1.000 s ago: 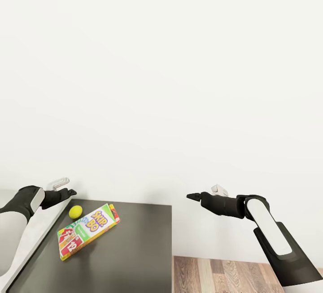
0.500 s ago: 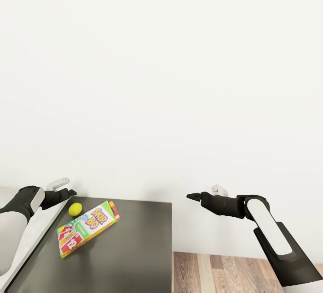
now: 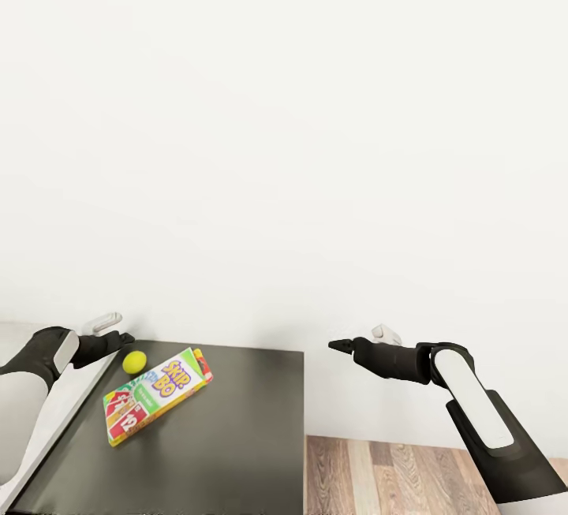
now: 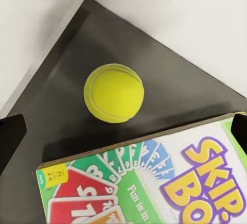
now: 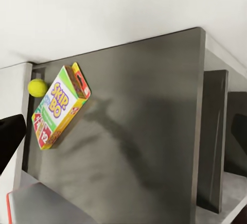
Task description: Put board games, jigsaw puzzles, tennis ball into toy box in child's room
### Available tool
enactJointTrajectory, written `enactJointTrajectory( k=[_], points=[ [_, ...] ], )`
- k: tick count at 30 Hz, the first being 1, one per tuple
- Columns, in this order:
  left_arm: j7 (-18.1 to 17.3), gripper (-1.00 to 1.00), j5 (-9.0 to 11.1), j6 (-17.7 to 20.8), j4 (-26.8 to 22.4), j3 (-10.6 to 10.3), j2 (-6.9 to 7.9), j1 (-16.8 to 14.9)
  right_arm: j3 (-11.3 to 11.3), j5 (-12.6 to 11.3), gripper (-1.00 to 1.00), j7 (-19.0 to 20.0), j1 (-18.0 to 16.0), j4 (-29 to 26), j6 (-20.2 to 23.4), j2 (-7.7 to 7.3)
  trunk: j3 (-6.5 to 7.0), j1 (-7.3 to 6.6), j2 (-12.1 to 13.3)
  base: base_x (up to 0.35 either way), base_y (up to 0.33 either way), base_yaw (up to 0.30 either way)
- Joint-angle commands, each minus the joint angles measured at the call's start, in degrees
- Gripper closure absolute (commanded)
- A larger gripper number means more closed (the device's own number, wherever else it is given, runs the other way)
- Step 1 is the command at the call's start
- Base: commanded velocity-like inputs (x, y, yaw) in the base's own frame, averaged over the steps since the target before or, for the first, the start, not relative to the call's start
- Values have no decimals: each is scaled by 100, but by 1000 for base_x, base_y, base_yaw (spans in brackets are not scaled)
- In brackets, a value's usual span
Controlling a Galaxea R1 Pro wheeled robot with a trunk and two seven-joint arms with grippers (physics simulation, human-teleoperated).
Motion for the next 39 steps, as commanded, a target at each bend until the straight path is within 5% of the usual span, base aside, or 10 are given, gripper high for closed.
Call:
enactJointTrajectory(
  k=[1, 8, 17, 29, 39],
  points=[
    [-14, -100, 1, 37, -5, 32, -2, -6, 7, -59, -100, -60, -6, -6, 3, -7, -22, 3, -13, 0, 0, 65],
    [-14, -100, 7, 46, -5, 58, 3, -6, 7, -60, -100, -60, -6, -6, 3, -3, -87, 3, -13, 0, 0, 66],
    [-17, -100, -1, 57, -5, 508, 1, -6, 8, -63, -100, -60, -6, -6, 3, -2, -170, 3, -13, 0, 0, 67],
    [-22, -100, -3, 104, -5, 541, -32, -6, 7, -66, -100, -60, -6, 2, -1, -2, -281, 3, -13, 0, 0, 68],
    [-20, -100, -61, 193, -5, 506, -333, -6, 7, -61, -100, -57, -6, 5, -4, -5, -374, 3, -13, 0, 0, 68]
  ],
)
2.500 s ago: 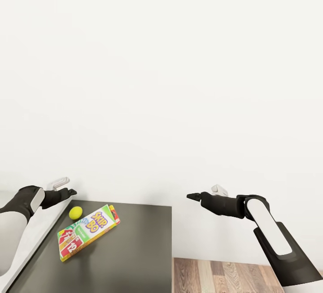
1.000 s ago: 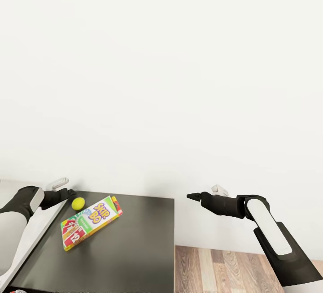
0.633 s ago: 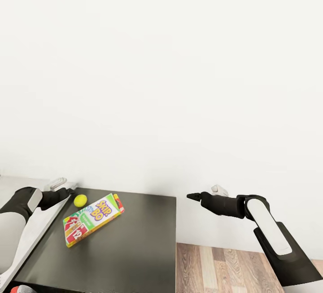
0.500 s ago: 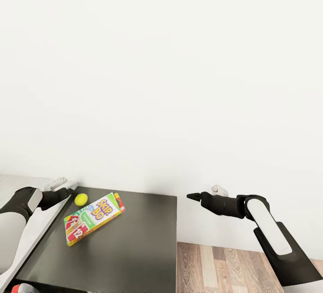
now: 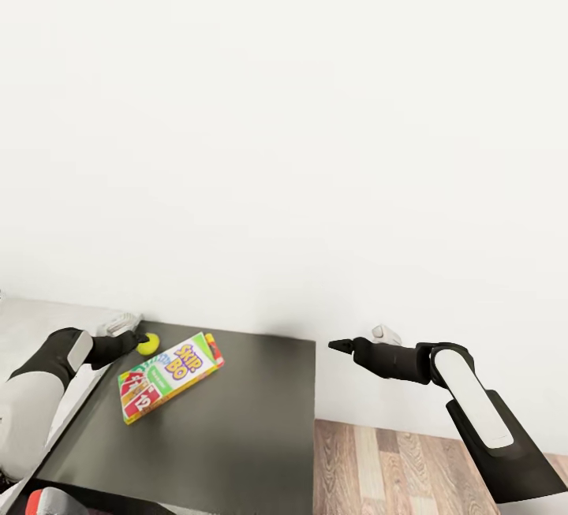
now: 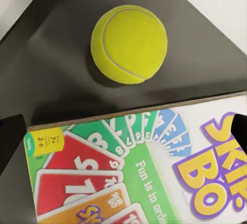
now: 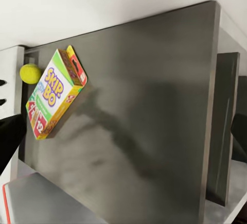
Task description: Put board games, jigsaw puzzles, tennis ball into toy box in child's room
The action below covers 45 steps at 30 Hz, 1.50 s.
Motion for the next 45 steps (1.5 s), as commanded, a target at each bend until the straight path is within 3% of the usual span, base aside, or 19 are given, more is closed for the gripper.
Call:
enactJointTrajectory(
  k=[1, 7, 20, 30, 45],
  points=[
    [-10, -100, -11, 36, -5, 25, -39, -6, 7, -57, -100, -60, -6, -7, 4, -5, -21, 3, -13, 0, 0, 44],
    [21, -100, -26, 39, -5, 6, -135, -6, 0, -56, -100, -61, -6, -11, 2, -10, -51, 3, -13, 0, 0, 14],
    [53, -100, -27, -4, -18, -19, -117, -6, 6, -61, -100, -63, -6, -8, 2, -2, -81, 3, -13, 0, 0, 0],
    [751, -100, -20, -37, -23, 2, -133, -6, 7, -60, -100, -63, -6, -8, 2, -2, -128, 3, -13, 0, 0, 0],
    [835, -100, -21, -55, -20, 8, -144, -6, 7, -64, -100, -63, -6, -8, 2, -2, -254, 3, -13, 0, 0, 0]
  ],
)
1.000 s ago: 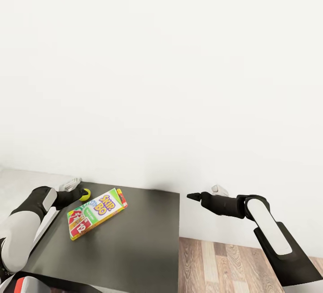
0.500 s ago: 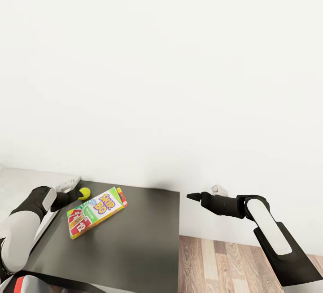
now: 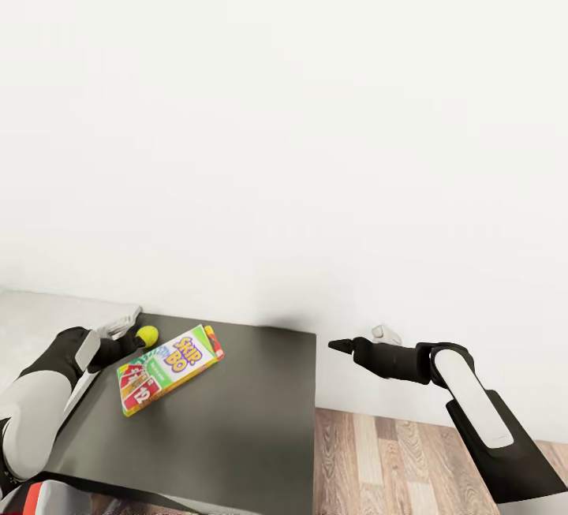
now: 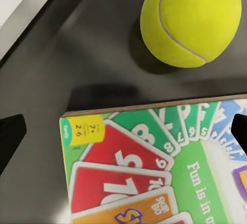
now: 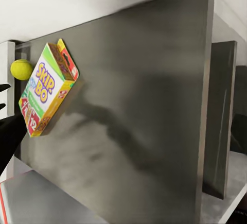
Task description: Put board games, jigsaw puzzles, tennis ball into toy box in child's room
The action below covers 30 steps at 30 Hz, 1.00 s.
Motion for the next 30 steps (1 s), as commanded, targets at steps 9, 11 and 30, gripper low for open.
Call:
enactJointTrajectory(
  k=[9, 11, 30],
  points=[
    [-26, -100, 3, 27, -1, 40, -5, -5, 8, -58, -100, -58, -6, -2, 4, -4, -94, 3, -12, 0, 0, 0],
    [-32, -100, 4, 24, -1, 40, -5, -5, 8, -58, -100, -57, -6, 1, 4, -4, -113, 3, -12, 0, 0, 0],
    [-87, -100, 13, 18, 0, 33, -5, -5, 8, -58, -100, -53, -6, -4, 4, -7, -287, 3, -12, 0, 0, 0]
  ],
)
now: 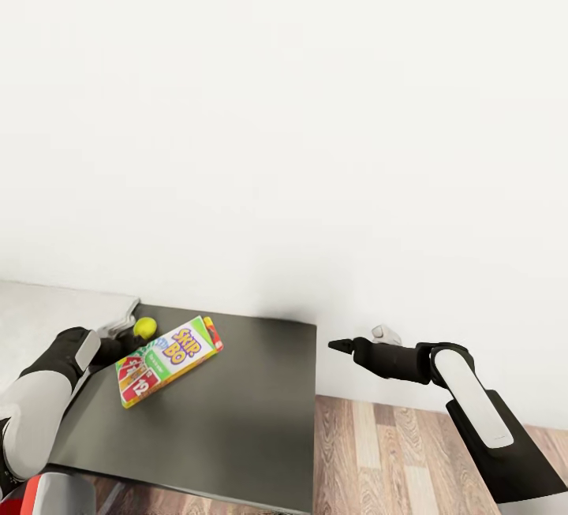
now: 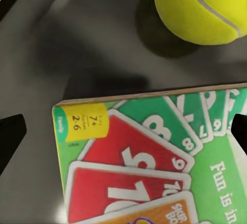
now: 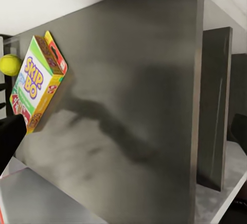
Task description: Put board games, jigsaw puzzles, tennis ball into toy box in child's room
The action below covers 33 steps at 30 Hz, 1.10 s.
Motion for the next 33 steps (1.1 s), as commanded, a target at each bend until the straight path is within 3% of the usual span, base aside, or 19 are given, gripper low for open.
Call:
enactJointTrajectory(
  k=[1, 33],
  points=[
    [-18, -100, -4, 32, -7, 34, -2, -5, 8, -58, -100, -61, -6, -6, 4, -3, -20, 3, -12, 0, 0, 0],
    [-46, -100, 4, 27, -7, 34, -2, -5, 5, -54, -100, -66, -6, 22, -2, -4, -273, 3, -12, 0, 0, 0]
  ],
)
